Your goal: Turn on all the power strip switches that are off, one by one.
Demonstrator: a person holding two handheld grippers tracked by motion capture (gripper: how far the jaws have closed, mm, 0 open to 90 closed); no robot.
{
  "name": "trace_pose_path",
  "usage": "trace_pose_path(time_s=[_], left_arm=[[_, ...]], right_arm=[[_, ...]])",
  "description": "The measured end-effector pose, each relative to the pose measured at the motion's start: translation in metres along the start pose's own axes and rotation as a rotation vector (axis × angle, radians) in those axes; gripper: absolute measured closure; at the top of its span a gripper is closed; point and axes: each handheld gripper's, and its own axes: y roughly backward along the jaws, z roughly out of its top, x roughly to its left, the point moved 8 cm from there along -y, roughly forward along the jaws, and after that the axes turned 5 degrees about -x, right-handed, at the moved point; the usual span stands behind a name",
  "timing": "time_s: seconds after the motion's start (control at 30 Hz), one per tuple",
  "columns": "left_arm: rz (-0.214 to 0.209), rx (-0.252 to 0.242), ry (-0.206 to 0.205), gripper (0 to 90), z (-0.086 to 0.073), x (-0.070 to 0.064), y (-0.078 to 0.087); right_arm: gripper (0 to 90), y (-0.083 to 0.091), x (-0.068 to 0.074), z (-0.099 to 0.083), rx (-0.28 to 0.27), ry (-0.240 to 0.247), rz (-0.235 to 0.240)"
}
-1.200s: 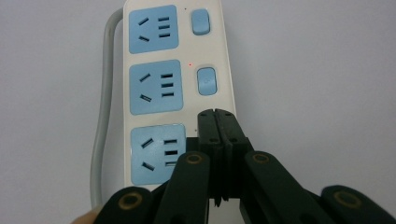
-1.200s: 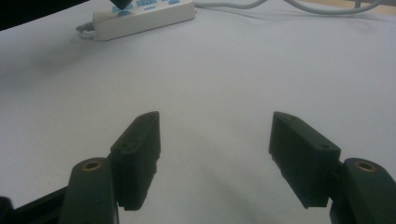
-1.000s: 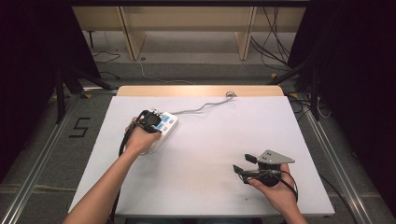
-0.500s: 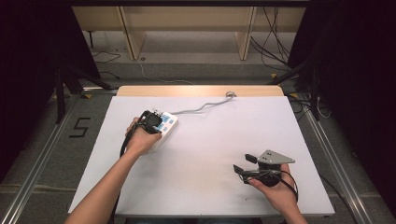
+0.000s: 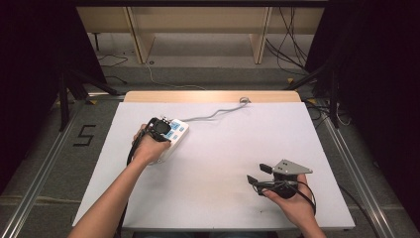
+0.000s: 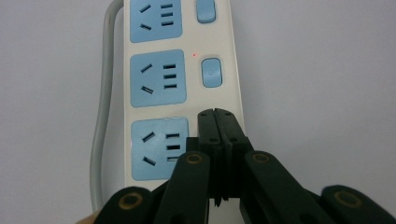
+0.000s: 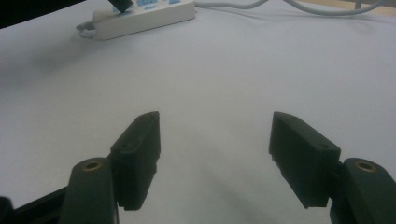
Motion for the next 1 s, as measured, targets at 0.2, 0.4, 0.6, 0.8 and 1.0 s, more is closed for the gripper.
trace_pose_path(time_s=[0.2, 0.4, 0.6, 0.8, 1.0], left_arm=[[-0.01, 0.002, -0.002, 89.6, -0.0009, 0.0007, -0.0001], [0.004, 0.011, -0.011, 89.8, -0.0012, -0.0007, -0.0018], [-0.023, 0.013, 0.004, 89.8, -0.0012, -0.0023, -0.0002], [0.004, -0.035, -0.002, 89.8, 0.0027, 0.0054, 0.0031], [-0.045, -0.03, 0.017, 89.8, 0.0035, 0.0071, 0.001]], right_arm=[[34.9, 0.0004, -0.0007, -0.0001, 0.001, 0.002, -0.001], [34.9, 0.0003, 0.0003, 0.0005, -0.002, 0.003, 0.001], [34.9, 0.0, 0.0004, 0.0005, -0.003, 0.002, 0.003], [34.9, -0.0022, -0.0003, -0.0006, 0.005, 0.002, 0.007], [35.0, -0.0018, 0.0, -0.0006, 0.005, 0.003, 0.005]])
